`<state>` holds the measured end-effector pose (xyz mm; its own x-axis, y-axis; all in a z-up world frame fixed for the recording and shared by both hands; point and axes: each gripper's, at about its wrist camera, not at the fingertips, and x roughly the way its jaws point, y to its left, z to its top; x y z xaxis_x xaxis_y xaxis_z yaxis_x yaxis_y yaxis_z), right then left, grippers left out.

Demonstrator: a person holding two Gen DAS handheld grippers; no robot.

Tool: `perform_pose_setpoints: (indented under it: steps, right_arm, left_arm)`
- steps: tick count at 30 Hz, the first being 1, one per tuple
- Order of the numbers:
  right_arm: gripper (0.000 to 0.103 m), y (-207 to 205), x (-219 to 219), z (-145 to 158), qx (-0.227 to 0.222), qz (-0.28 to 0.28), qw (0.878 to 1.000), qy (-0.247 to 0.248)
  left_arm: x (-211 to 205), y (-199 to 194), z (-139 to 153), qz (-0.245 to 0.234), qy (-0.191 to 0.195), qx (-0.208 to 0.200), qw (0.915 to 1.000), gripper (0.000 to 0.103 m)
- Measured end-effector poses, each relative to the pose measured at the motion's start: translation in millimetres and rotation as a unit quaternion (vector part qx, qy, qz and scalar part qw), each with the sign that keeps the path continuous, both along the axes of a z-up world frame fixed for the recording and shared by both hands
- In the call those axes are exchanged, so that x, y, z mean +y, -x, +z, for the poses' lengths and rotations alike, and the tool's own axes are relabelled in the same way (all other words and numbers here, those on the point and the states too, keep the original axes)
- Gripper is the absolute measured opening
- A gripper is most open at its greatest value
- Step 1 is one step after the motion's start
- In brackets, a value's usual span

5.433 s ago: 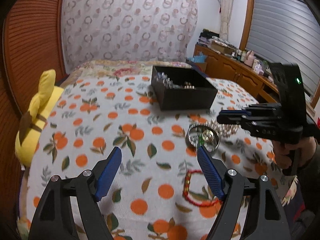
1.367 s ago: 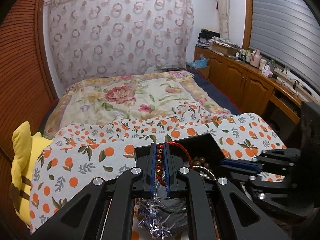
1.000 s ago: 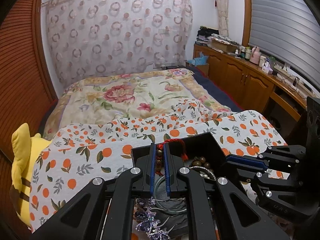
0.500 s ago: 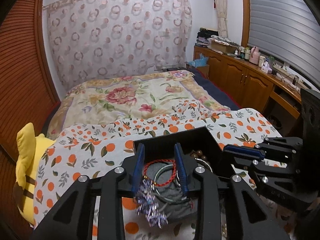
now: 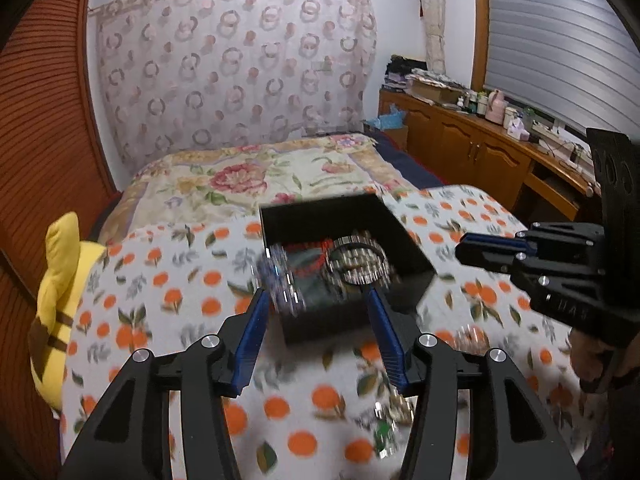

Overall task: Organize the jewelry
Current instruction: 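Reach the left tool to the green pendant while the right tool reaches the pearl necklace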

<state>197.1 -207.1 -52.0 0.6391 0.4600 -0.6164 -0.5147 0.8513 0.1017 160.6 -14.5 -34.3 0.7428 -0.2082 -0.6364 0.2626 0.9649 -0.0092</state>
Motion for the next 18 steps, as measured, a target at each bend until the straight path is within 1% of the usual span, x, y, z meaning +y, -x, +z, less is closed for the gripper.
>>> perform_pose_setpoints:
  steps: [4, 11, 12, 13, 14, 18]
  right_arm:
    - [0.012, 14, -9, -14, 0.018, -0.010, 1.000, 0.006]
    - [0.012, 41, -16, -28, 0.030, -0.018, 0.999, 0.003]
    - [0.012, 45, -16, -29, 0.031, -0.019, 0.999, 0.002]
    - [0.012, 48, -17, -29, 0.031, -0.019, 0.999, 0.001]
    - [0.012, 51, -17, -30, 0.032, -0.019, 0.999, 0.000]
    - [0.012, 61, -16, -31, 0.033, -0.018, 0.999, 0.000]
  left_arm:
    - [0, 19, -17, -0.006, 0.009, 0.022, 0.9997, 0.049]
    - [-3, 36, -43, -0.021, 0.016, 0.060, 0.9979, 0.049]
    - [-4, 38, -45, -0.023, 0.016, 0.063, 0.9976, 0.047]
    - [-5, 40, -48, -0.025, 0.017, 0.068, 0.9972, 0.038]
    - [-7, 41, -50, -0.028, 0.016, 0.075, 0.9967, 0.036]
    - [-12, 50, -59, -0.037, 0.012, 0.087, 0.9954, 0.034]
